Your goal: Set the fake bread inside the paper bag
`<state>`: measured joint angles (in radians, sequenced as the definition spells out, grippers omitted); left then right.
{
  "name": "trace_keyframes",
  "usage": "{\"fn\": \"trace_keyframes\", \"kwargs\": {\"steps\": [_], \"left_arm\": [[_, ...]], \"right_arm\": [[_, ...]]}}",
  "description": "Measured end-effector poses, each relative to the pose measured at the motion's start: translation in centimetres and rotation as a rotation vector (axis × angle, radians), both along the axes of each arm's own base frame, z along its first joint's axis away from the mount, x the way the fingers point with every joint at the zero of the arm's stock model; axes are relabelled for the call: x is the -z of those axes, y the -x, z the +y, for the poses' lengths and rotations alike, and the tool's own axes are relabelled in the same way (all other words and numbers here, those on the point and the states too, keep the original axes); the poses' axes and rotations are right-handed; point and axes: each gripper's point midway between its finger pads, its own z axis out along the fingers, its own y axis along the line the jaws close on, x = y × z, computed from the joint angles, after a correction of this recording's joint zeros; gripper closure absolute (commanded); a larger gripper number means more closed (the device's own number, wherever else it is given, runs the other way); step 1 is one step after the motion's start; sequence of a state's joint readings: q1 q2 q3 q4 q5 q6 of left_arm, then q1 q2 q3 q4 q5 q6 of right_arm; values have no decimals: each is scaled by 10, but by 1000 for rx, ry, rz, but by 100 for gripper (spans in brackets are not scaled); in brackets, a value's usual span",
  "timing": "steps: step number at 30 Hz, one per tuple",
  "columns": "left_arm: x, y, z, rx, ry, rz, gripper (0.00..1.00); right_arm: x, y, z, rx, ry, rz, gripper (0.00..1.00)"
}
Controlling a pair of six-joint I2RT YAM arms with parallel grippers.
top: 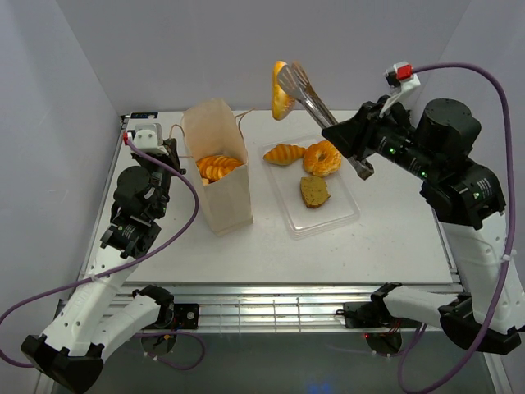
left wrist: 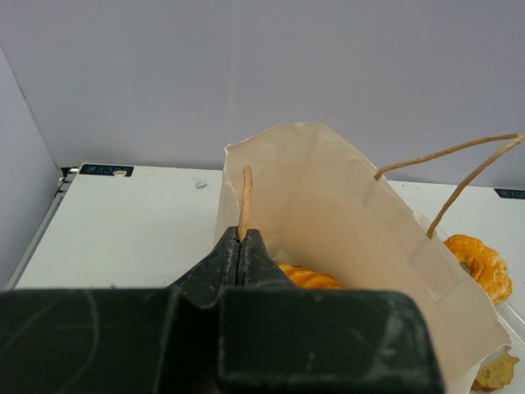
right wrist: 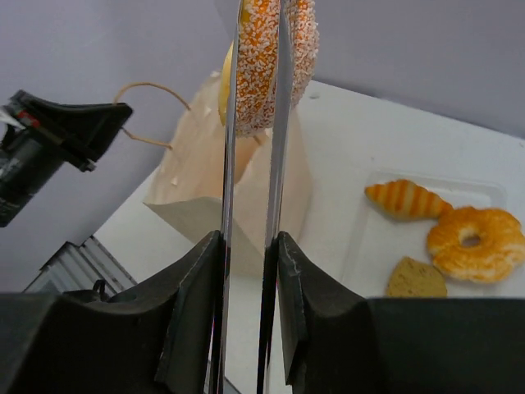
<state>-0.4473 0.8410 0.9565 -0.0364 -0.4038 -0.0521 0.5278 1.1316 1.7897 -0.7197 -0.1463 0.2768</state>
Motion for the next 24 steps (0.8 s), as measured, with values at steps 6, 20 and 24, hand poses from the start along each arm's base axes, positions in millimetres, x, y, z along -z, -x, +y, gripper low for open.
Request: {"fn": "trace_keyframes", "kwargs": {"steps": [6,20,24], "left_arm": [[1,0,0,-2,-1,1,100],[0,0,2,-14,-3,0,100],[-1,-1,3,-16,-3,-4,100]], "right_arm": [[-3,13,89,-257,52,-36,92],[91,3,156,-349,226,86,85],[109,8,159,-363,253,115,59]]}}
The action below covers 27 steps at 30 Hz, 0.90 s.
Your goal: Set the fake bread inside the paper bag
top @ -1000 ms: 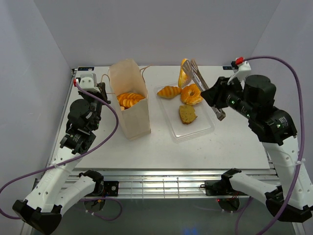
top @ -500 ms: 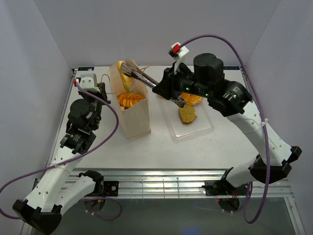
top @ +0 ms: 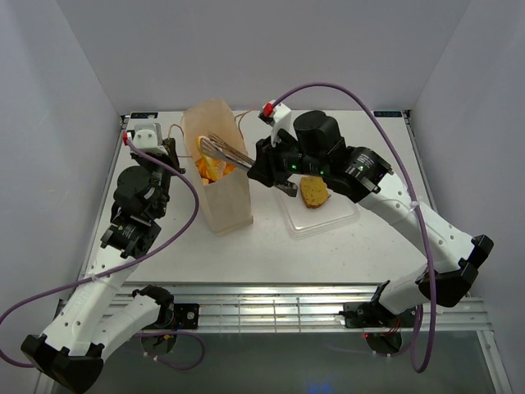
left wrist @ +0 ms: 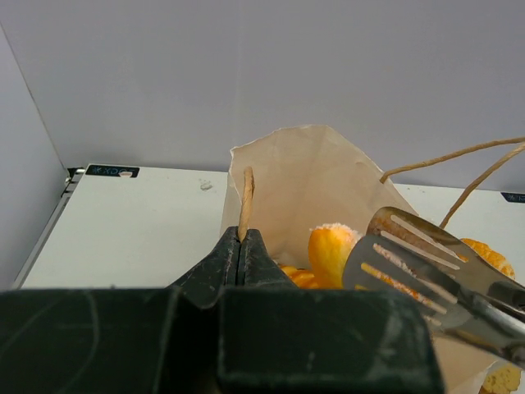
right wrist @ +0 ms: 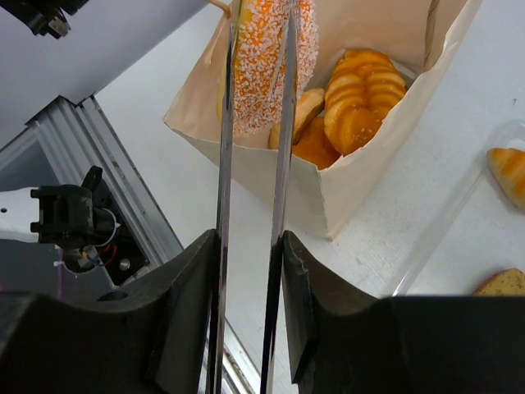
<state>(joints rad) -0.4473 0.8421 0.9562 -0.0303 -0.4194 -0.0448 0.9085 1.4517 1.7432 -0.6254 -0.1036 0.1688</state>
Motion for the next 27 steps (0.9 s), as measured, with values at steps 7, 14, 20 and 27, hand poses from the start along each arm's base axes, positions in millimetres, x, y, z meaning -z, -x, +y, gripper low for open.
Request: {"fn": "trace_keyframes", "kwargs": {"steps": [7,14,20,27], "left_arm": [[0,0,0,0,0,-1,100],[0,0,0,0,0,-1,100],[0,0,0,0,0,-1,100],[0,0,0,-1,0,-1,100]], "right_arm": [[11,5,-3,14,22,13,47],[-12,11,-14,25,-29,-24,42],[-24,12,-22,58,-53,-40,51],[-47,26,-75,193,-127,-83,50]]}}
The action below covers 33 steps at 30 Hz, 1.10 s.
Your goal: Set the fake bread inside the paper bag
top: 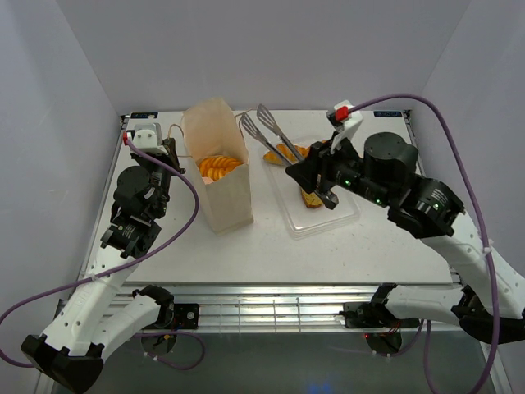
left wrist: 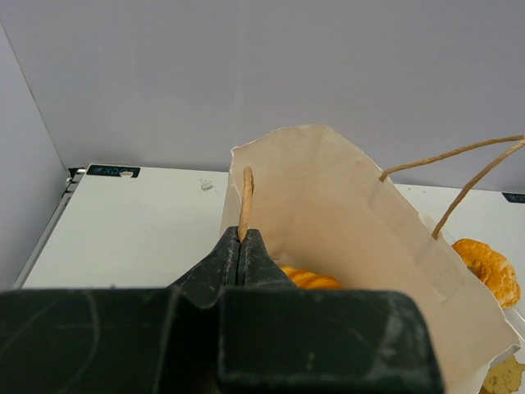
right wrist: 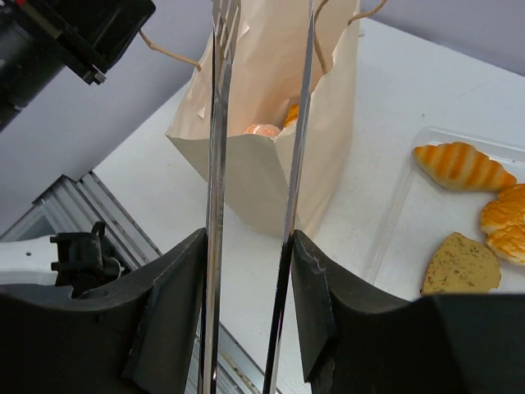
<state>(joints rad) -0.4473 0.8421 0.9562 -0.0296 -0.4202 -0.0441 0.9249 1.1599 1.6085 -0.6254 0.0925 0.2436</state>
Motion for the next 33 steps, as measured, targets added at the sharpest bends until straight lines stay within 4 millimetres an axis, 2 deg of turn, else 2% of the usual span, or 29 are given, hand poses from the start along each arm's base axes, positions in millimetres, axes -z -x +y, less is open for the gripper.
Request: {"fn": "trace_keyframes", "kwargs": {"steps": [3,6,8,12,18,22,29,33], "left_arm": [[0,0,0,-2,-2,0,100],[0,0,1,-4,-2,0,100],[0,0,1,-4,-2,0,100],[0,0,1,-4,-2,0,100],[0,0,1,-4,-3,0,100],[0,0,1,-4,-3,0,100],[-1,1,1,-5,-1,-2,100],[-1,1,2,-6,0,-4,100]], "right_arm": [[-10,9,-26,56,-51,-20,50],[0,15,-50,124,-75,-12,49],[19,19,-65,170,-72,11,48],[70,22,-85,256,-36,80,48],[166,16,-102,382,100,209,48],[219,8,-116,474,208,298,46],[267,-17,-156,653,242,422,44],[285,-19,-157,649,238,474,43]]}}
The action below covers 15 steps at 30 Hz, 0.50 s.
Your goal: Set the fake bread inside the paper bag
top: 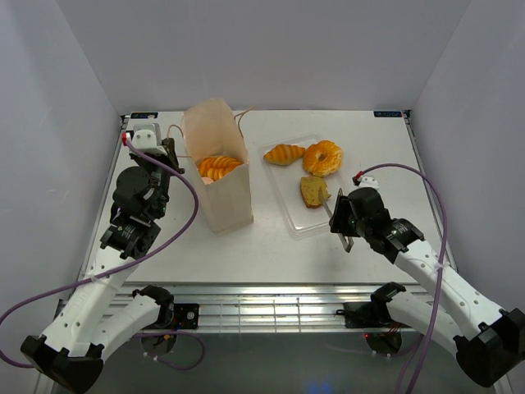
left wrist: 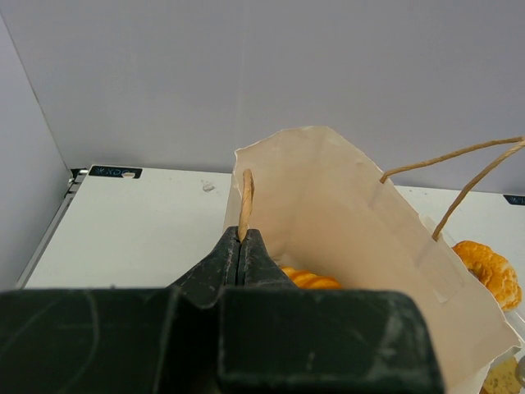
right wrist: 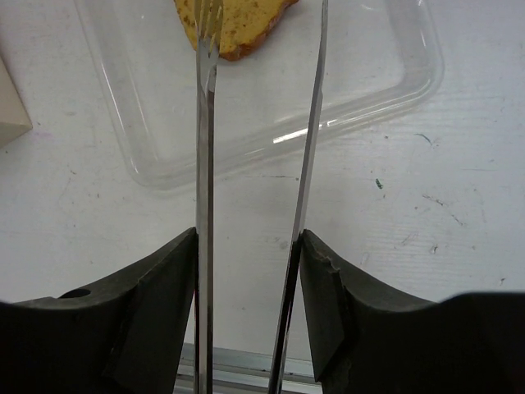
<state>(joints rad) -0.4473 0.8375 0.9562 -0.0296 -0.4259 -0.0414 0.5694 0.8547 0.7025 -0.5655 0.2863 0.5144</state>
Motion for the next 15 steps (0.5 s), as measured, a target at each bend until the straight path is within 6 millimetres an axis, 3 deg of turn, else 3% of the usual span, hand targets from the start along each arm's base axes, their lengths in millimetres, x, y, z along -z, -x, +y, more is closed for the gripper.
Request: {"fn": "trace_keyframes", "kwargs": {"steps": [15], "left_arm": [[-1,0,0,0,0,-2,100]], "right_arm": [[20,-22,14,-7,-51,53,43]]}}
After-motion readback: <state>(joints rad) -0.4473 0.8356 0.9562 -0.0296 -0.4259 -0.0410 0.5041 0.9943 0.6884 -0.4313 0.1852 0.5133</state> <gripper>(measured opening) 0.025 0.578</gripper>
